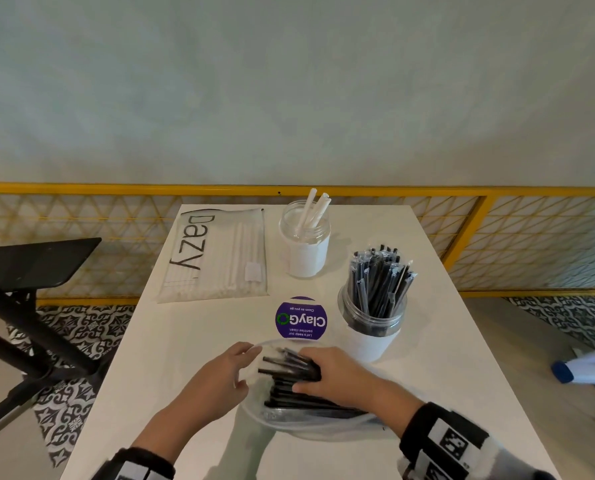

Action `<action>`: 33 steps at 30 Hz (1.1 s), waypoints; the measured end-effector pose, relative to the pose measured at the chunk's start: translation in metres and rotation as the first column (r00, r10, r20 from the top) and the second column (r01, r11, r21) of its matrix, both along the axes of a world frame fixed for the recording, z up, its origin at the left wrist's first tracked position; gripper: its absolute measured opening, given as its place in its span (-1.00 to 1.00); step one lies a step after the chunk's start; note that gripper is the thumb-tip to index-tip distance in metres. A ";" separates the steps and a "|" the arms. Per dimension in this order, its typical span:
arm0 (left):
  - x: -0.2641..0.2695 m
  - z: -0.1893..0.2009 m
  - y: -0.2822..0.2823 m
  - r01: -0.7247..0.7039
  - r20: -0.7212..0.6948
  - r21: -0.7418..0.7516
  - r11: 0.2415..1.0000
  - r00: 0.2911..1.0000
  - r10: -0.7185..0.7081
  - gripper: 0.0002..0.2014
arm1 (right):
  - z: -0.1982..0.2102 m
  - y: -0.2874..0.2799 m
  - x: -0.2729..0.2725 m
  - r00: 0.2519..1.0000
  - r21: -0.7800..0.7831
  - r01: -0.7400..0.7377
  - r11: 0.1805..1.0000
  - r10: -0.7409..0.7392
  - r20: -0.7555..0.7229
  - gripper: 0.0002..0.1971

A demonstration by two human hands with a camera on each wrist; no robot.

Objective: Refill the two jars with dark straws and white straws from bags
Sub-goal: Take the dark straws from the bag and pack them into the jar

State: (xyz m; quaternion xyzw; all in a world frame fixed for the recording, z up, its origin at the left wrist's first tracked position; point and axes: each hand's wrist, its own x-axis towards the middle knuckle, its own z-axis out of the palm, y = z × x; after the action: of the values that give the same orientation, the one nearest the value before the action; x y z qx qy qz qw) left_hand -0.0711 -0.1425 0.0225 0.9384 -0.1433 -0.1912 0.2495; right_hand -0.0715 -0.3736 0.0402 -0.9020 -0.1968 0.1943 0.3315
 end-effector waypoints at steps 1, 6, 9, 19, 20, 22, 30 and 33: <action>0.000 0.000 0.000 0.002 -0.001 0.003 1.000 1.000 -0.002 -0.40 | 0.013 -0.001 -0.001 0.998 0.069 0.060 0.996 -0.060 -0.004 -0.73; 0.000 -0.001 0.001 0.015 -0.010 -0.002 1.000 1.000 -0.015 -0.39 | 0.111 -0.019 0.007 0.915 0.576 0.349 0.739 -0.402 -0.039 -0.89; 0.000 -0.003 0.002 0.012 -0.013 -0.036 0.999 1.000 -0.012 -0.37 | 0.159 -0.035 0.019 0.822 0.828 0.285 0.483 -0.567 0.048 -0.81; -0.002 -0.001 0.002 0.023 -0.017 -0.036 0.999 1.000 -0.023 -0.37 | 0.099 -0.066 0.060 0.621 0.661 0.518 0.543 -0.770 0.145 -0.96; -0.003 0.000 0.002 0.023 -0.017 -0.031 0.999 1.000 -0.024 -0.38 | 0.084 -0.071 0.063 0.615 0.590 0.551 0.591 -0.765 0.192 -0.96; -0.004 0.000 0.003 0.023 -0.018 -0.027 0.999 1.000 -0.024 -0.37 | 0.060 -0.078 0.067 0.624 0.422 0.596 0.683 -0.725 0.292 -0.91; -0.003 -0.002 0.004 0.022 -0.015 -0.018 1.000 1.000 -0.022 -0.37 | 0.059 -0.084 0.064 0.579 0.449 0.651 0.612 -0.783 0.228 -0.10; -0.003 -0.002 0.004 0.019 -0.021 -0.023 1.000 1.000 -0.019 -0.37 | 0.089 -0.077 0.059 0.509 0.548 0.443 0.709 -0.703 0.497 -0.09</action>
State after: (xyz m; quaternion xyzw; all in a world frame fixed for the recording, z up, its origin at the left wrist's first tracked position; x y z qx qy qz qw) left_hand -0.0737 -0.1387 0.0204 0.9320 -0.1516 -0.2020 0.2600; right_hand -0.0120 -0.4503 0.1293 -0.8445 -0.0183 -0.3091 0.4369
